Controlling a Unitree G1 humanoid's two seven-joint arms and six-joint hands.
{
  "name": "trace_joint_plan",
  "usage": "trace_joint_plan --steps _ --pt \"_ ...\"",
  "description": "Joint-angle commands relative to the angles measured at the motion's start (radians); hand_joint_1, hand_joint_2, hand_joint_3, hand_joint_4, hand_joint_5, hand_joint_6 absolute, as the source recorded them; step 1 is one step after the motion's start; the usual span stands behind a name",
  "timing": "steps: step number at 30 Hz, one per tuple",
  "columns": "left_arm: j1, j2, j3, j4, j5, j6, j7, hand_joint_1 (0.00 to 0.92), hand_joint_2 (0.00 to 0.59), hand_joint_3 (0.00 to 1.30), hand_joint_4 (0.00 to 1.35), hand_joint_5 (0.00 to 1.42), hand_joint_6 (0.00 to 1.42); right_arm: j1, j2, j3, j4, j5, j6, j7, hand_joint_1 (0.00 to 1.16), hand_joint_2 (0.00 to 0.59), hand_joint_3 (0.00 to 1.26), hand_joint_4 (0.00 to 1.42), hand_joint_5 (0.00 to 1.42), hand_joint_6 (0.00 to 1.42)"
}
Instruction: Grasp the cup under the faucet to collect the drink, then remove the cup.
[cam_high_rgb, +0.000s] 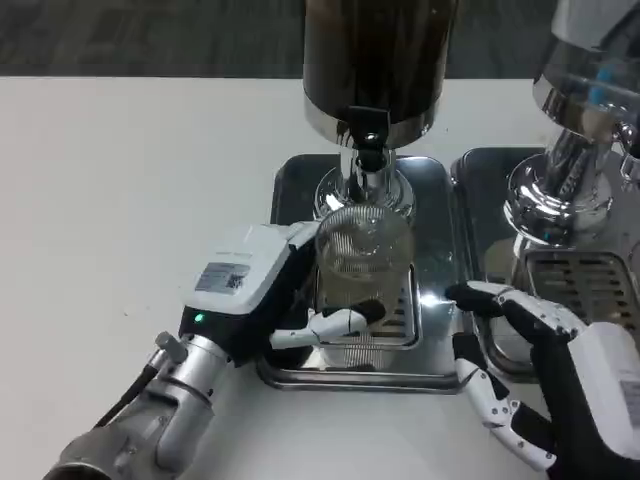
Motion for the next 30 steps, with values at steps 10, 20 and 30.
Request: trace_joint_plan --steps 10,20,30 --pt "0.029 0.037 0.052 -0.051 -0.044 -0.004 0.002 0.000 0.100 0.22 0.25 0.35 0.29 -0.011 -0.006 -0.004 0.015 0.012 -0.024 0.002 0.32 0.463 0.42 0.42 0.43 0.34" --pt "0.155 0.118 0.155 -0.239 -0.111 -0.024 -0.021 0.000 0.090 0.22 0.23 0.34 0.28 -0.039 0.002 0.003 0.027 0.031 -0.035 0.013 0.32 0.463 0.42 0.43 0.43 0.34" --pt "0.351 0.199 0.287 -0.453 -0.190 -0.066 -0.065 0.000 0.089 0.23 0.25 0.35 0.29 -0.047 0.014 -0.019 0.001 0.100 -0.044 0.034 0.31 0.439 0.42 0.42 0.43 0.36"
